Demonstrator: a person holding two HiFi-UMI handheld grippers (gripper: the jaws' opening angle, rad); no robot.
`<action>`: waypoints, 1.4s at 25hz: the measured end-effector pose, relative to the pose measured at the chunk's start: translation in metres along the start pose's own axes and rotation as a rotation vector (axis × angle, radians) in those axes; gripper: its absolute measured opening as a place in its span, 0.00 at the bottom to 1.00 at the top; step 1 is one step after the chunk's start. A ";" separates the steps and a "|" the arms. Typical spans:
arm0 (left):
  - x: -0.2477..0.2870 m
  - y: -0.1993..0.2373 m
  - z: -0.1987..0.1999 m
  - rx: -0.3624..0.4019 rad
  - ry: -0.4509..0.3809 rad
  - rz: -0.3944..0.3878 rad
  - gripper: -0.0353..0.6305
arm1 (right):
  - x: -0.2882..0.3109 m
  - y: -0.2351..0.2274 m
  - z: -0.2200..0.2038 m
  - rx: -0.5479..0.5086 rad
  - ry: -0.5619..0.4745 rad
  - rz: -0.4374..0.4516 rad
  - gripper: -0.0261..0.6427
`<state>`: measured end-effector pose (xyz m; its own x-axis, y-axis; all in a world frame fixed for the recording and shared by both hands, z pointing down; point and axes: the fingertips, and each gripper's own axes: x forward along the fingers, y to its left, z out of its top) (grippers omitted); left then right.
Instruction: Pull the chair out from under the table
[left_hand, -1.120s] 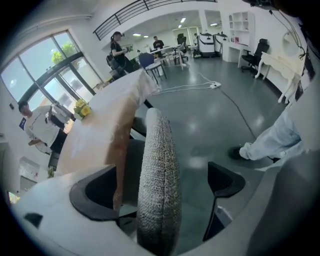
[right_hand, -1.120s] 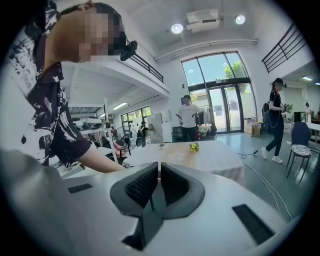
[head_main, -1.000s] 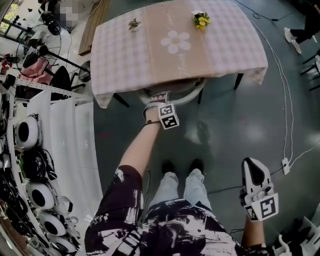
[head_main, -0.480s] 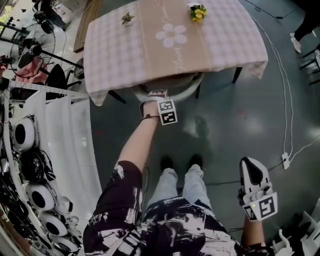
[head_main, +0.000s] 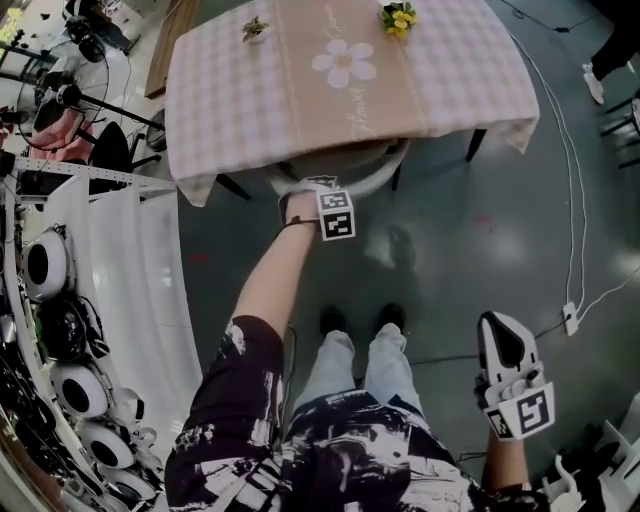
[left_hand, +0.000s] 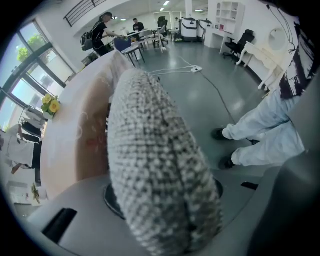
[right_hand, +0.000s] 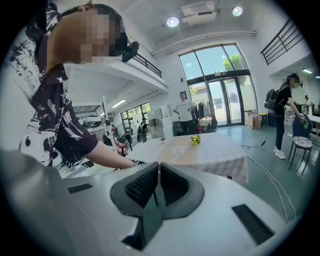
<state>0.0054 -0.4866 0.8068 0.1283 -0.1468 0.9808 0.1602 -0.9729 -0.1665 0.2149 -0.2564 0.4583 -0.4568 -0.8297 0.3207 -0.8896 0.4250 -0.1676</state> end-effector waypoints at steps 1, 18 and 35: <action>0.000 0.000 0.000 0.000 0.001 0.000 0.32 | 0.000 0.000 0.000 0.000 0.002 0.000 0.06; -0.005 -0.029 0.009 -0.019 -0.014 0.017 0.29 | -0.011 0.004 0.000 -0.010 -0.002 0.016 0.06; -0.008 -0.109 0.026 -0.012 -0.015 0.019 0.29 | -0.026 0.017 0.004 -0.036 -0.027 0.065 0.06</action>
<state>0.0122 -0.3749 0.8142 0.1455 -0.1623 0.9760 0.1454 -0.9722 -0.1834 0.2121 -0.2290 0.4439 -0.5142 -0.8089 0.2850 -0.8575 0.4909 -0.1538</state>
